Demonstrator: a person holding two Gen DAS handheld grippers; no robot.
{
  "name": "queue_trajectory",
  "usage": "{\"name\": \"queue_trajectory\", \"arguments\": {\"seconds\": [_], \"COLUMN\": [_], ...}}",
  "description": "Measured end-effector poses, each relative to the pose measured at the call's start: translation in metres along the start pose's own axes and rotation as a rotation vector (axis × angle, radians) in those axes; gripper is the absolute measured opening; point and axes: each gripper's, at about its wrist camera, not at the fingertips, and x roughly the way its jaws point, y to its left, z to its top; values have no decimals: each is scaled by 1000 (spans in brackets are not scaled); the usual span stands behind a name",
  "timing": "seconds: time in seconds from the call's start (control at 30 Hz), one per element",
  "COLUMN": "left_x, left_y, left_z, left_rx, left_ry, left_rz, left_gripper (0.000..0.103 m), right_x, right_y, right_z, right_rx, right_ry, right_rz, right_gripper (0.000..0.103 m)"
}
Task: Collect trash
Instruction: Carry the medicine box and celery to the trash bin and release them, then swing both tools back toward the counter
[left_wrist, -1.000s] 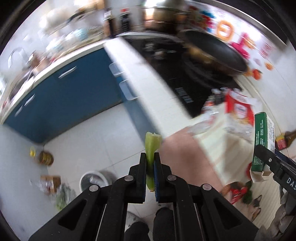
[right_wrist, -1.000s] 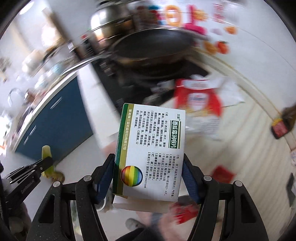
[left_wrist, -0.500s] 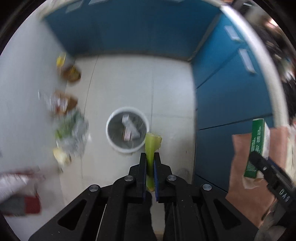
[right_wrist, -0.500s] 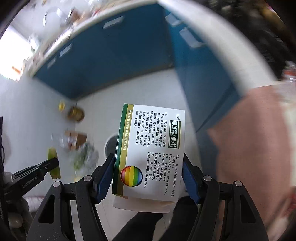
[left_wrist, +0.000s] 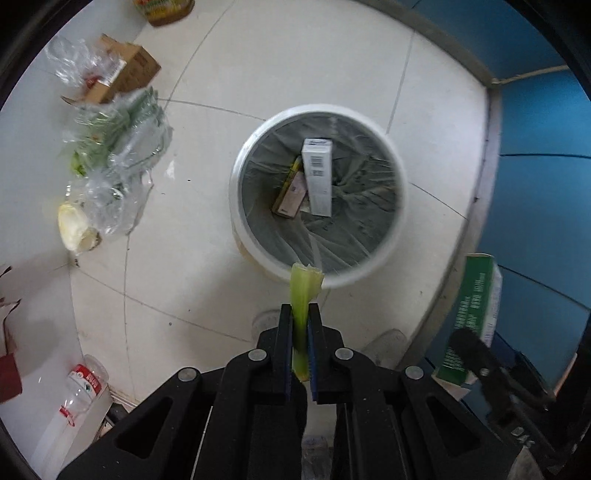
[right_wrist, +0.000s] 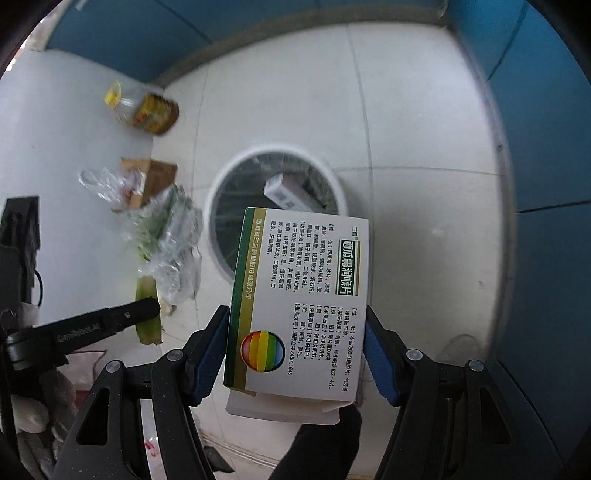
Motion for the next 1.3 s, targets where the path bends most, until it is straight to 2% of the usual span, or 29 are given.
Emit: {"name": "queue_trajectory", "arguments": {"seconds": [0.1, 0.2, 0.27, 0.3, 0.33, 0.37, 0.4, 0.5, 0.57, 0.63, 0.77, 0.83, 1.07, 1.3], "left_x": [26, 34, 36, 34, 34, 32, 28, 13, -4, -23, -70, -94, -180, -267], "left_y": [8, 8, 8, 9, 11, 13, 15, 18, 18, 18, 12, 7, 1, 1], "left_z": [19, 34, 42, 44, 46, 47, 47, 42, 35, 27, 2, -11, -67, -131], "left_rx": [-3, -3, 3, 4, 7, 13, 18, 43, 61, 69, 72, 84, 97, 118], "left_ry": [2, 0, -8, -16, -24, -36, -52, -102, -165, -227, -352, -378, -450, -482], "left_rz": [-13, -22, 5, 14, 26, 44, 62, 127, 180, 201, 199, 189, 182, 166], "left_gripper": [11, 12, 19, 41, 76, 90, 100, 100, 100, 100, 100, 103, 103, 103], "right_x": [50, 91, 108, 112, 114, 113, 111, 92, 74, 53, 4, -24, -131, -229], "right_y": [2, 7, 6, 4, 4, 6, 7, 12, 19, 26, 42, 50, 81, 108], "right_z": [17, 35, 43, 49, 51, 52, 53, 53, 50, 46, 31, 22, -15, -53], "right_rx": [-14, -29, -32, -33, -35, -36, -38, -61, -102, -137, -184, -203, -246, -246], "right_ry": [20, 55, 79, 82, 82, 80, 73, 47, 8, -28, -101, -126, -201, -213], "right_rz": [1, -3, -19, -30, -40, -46, -57, -112, -187, -257, -332, -336, -312, -259], "right_gripper": [70, 71, 72, 81, 92, 94, 94, 94, 95, 102, 102, 103, 103, 103]}}
